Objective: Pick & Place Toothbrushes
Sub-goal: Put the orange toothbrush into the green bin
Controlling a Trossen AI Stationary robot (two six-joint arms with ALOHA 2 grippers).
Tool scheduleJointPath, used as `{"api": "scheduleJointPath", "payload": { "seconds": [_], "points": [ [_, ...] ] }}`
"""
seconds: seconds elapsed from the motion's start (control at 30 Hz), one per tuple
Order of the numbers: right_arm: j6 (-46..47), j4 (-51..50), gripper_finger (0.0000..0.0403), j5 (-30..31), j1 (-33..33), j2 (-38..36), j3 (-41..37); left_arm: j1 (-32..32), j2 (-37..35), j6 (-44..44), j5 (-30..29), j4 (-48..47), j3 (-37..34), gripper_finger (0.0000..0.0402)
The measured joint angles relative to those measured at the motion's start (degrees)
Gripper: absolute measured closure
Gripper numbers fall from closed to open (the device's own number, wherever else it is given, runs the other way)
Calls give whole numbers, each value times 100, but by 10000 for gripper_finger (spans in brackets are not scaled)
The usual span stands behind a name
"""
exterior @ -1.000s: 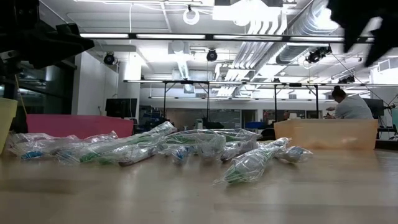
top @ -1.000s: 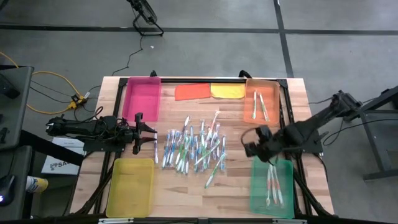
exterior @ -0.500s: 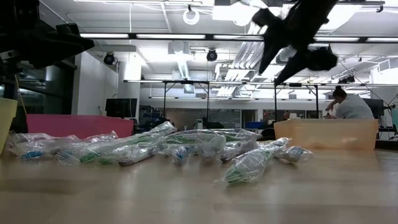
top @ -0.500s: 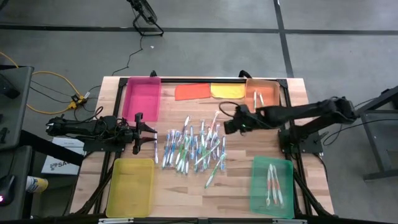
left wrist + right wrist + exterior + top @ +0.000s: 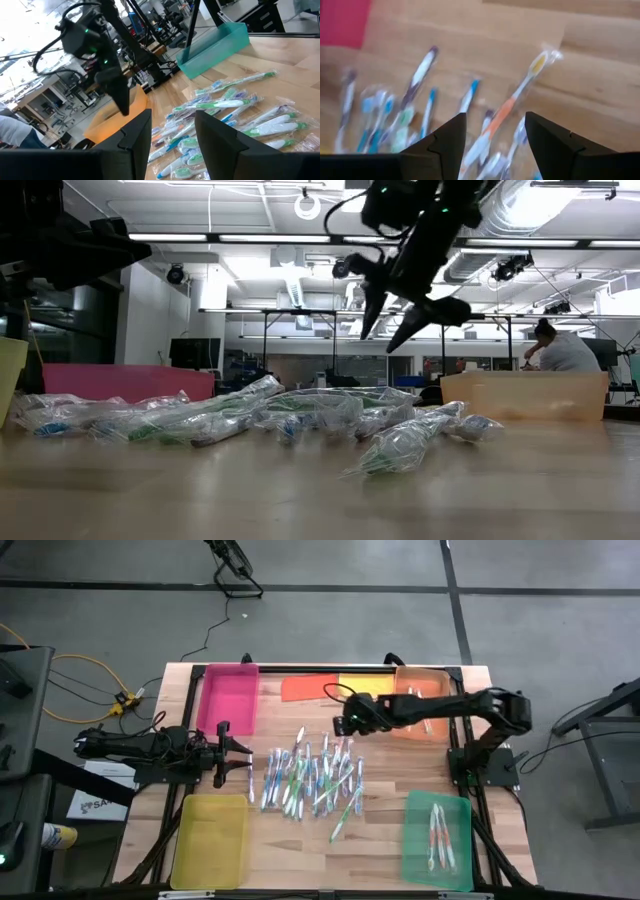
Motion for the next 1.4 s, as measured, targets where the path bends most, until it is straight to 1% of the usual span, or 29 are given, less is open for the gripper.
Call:
{"api": "scheduleJointPath", "payload": {
  "seconds": [0.1, 0.23, 0.5, 0.67, 0.93, 1.0, 1.1, 1.3, 1.4],
  "points": [
    [0, -133, 206, 95, -126, 351, 318, 2, 0, 0, 0, 0, 2, 254],
    [66, -176, 206, 102, -250, 737, 509, 1, 0, 0, 0, 0, 0, 254],
    [360, -195, 206, 356, -318, 1237, 534, 0, 0, 0, 0, 0, 2, 254],
    [621, -172, 206, 363, -313, 1503, 534, 2, 2, 0, 0, 0, 2, 254],
    [563, -112, 211, 425, -261, 1743, 531, 0, 2, 0, 0, 1, 0, 254],
    [483, -105, 225, 509, -253, 1741, 531, 2, 0, 0, 0, 0, 1, 254],
    [396, -114, 259, 517, -250, 1741, 529, 2, 0, 0, 0, 0, 0, 254],
    [102, -89, 350, 497, -260, 1741, 529, 0, 1, 1, 0, 1, 1, 254],
    [-97, -48, 391, 297, -276, 1741, 529, 1, 0, 0, 0, 1, 1, 254]
  ]
}}
